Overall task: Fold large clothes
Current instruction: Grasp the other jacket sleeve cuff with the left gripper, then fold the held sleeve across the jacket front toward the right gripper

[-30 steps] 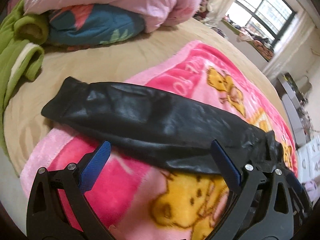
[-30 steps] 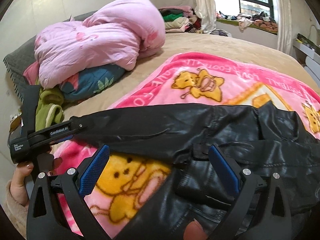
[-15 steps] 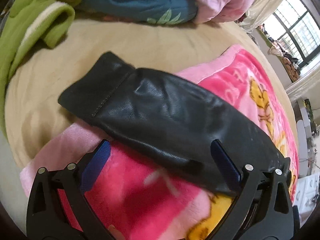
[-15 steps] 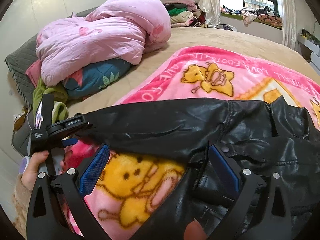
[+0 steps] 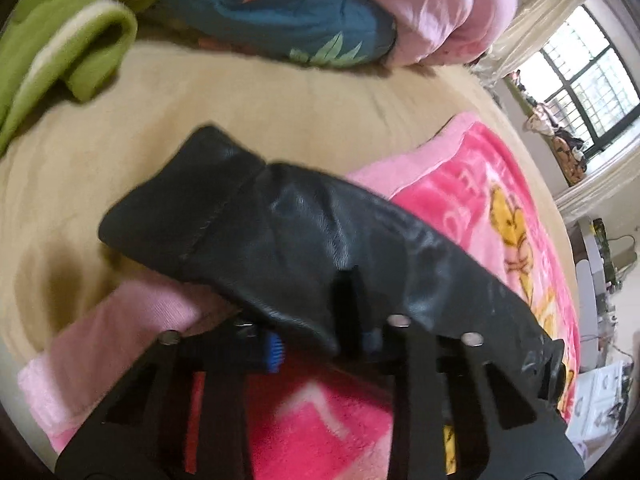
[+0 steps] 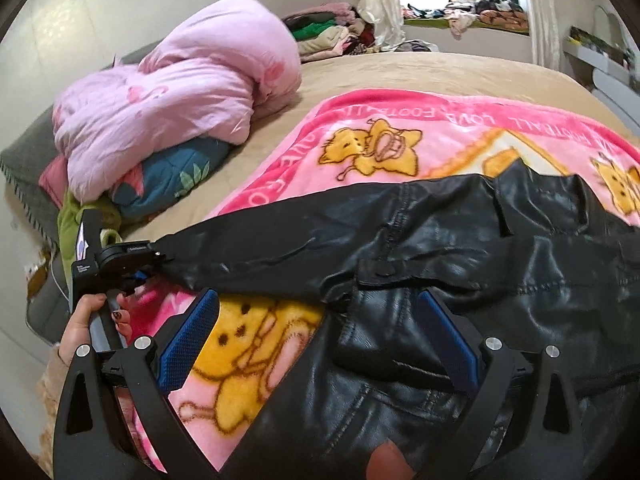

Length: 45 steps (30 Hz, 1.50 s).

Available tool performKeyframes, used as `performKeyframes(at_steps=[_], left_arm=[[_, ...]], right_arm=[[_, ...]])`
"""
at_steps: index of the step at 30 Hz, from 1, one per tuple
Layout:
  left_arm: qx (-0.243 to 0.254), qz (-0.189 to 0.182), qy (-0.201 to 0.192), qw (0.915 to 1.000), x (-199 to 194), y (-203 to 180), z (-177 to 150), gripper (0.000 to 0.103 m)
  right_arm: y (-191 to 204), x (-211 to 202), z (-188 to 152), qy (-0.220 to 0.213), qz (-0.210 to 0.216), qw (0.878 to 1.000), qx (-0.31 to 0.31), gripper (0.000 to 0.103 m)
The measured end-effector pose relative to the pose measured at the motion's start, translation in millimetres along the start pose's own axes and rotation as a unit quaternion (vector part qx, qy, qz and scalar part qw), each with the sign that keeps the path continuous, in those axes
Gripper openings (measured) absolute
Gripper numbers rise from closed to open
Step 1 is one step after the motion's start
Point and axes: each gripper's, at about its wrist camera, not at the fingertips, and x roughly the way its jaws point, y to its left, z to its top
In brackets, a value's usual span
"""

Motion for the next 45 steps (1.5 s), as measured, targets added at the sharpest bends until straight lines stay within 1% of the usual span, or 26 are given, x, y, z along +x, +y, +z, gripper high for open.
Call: performKeyframes(at_steps=[2,5,8,11,13,15,17,19,22,27,31,33,37,40,45], left_arm=[[0.007,-0.008,-0.013,0.9999,-8,-3,2,0.008],[0.009,-0.034,-0.031,0.9989,-22,-7,4,0.004],[0.009,-0.055,-0.048,0.9973,-36,-15,4,0.003],[0.018,-0.082,-0.068,0.9941,-50,-26,5,0.001],[0.028,-0.099,-0.085,0.9910,-62,-37,5,0.001],[0.037,-0.105,-0.098,0.9889,-70,-46,4,0.001],[0.042,-0.127,-0.105,0.9854,-80,-55,3,0.000],[0.047,-0.150,-0.115,0.9809,-92,-65,1,0.000],[0.060,-0.174,-0.129,0.9744,-106,-80,-2,0.000],[0.085,-0.208,-0.139,0.9645,-124,-106,-12,0.000],[0.113,-0.241,-0.129,0.9554,-133,-128,-23,0.000],[0.127,-0.249,-0.127,0.9518,-136,-139,-29,0.000],[0.157,-0.274,-0.119,0.9412,-143,-162,-43,0.000],[0.186,-0.290,-0.114,0.9318,-150,-180,-55,0.000],[0.231,-0.324,-0.095,0.9127,-155,-212,-82,0.000]], right_arm=[[-7,-4,-5,-0.003,-0.003,1.000,0.012,0.098],[-15,-7,-11,0.000,-0.008,1.000,0.023,0.098],[-24,-13,-17,0.000,-0.025,0.999,0.038,0.098],[-36,-21,-21,-0.010,-0.030,0.998,0.055,0.098],[-44,-26,-23,-0.015,-0.034,0.997,0.066,0.098],[-51,-32,-25,-0.019,-0.039,0.996,0.072,0.098],[-57,-38,-27,-0.024,-0.045,0.996,0.079,0.098],[-64,-46,-30,-0.032,-0.047,0.994,0.089,0.098],[-74,-58,-35,-0.044,-0.051,0.992,0.104,0.098],[-86,-74,-44,-0.054,-0.073,0.990,0.111,0.098],[-97,-86,-52,-0.061,-0.087,0.987,0.124,0.098],[-103,-92,-56,-0.065,-0.090,0.985,0.130,0.098],[-113,-103,-63,-0.071,-0.101,0.982,0.140,0.098],[-118,-113,-68,-0.077,-0.105,0.981,0.147,0.098],[-129,-128,-73,-0.086,-0.117,0.977,0.155,0.098]])
